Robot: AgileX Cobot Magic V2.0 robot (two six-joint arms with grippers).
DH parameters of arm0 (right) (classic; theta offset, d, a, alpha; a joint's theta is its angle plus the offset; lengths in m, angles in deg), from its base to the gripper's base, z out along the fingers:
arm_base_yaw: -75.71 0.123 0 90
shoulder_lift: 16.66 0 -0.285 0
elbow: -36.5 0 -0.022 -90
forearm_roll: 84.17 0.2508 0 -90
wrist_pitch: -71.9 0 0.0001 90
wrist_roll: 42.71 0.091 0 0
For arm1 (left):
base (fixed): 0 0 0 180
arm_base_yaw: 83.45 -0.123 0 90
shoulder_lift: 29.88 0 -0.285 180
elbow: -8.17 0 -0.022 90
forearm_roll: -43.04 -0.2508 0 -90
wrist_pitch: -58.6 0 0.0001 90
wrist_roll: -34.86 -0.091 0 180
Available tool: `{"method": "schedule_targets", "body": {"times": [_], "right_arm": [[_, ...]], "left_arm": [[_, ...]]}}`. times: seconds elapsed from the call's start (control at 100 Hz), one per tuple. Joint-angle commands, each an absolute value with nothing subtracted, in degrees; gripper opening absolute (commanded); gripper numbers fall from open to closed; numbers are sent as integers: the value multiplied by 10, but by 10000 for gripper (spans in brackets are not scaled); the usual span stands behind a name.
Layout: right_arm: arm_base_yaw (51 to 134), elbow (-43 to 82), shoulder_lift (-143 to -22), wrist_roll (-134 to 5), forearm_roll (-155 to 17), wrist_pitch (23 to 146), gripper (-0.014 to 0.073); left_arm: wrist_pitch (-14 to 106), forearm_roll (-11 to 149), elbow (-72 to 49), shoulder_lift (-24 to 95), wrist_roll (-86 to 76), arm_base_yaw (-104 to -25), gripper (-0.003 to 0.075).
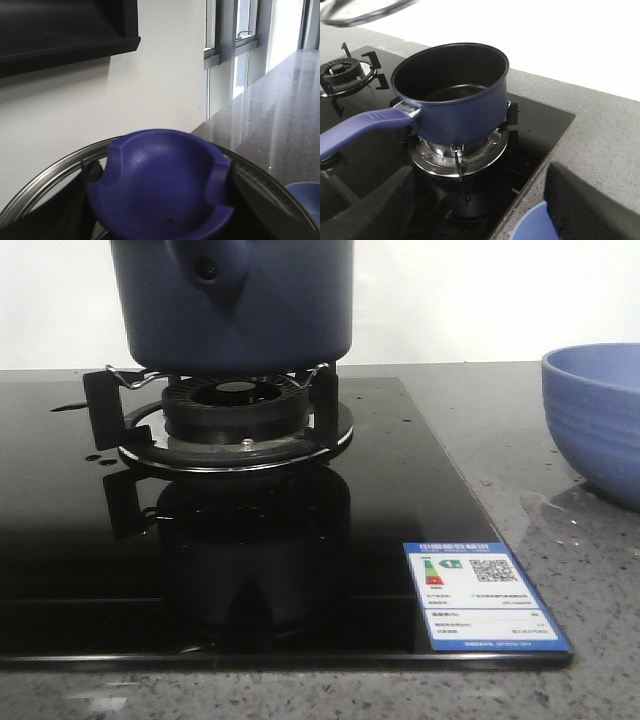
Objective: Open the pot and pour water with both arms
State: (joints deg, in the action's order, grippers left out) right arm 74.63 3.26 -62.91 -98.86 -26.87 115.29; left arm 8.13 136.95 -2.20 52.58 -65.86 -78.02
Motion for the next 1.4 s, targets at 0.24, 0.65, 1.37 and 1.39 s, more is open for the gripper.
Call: {"method": "schedule_targets", "body": {"times": [0.24, 0.65, 1.37, 1.39], "right_arm": [[748, 50, -634, -993, -221, 1130, 493], [747, 80, -692, -738, -399, 1102, 493], [637, 161, -920, -444, -681, 1268, 491], [637, 161, -926, -444, -680, 1268, 491]], "left_arm": [[172, 1377, -131, 376, -597, -820, 251], [329, 1460, -267, 240, -641, -816, 250], [481, 1452, -287, 198, -642, -698, 250], [483, 1452, -287, 198, -642, -697, 250]]}}
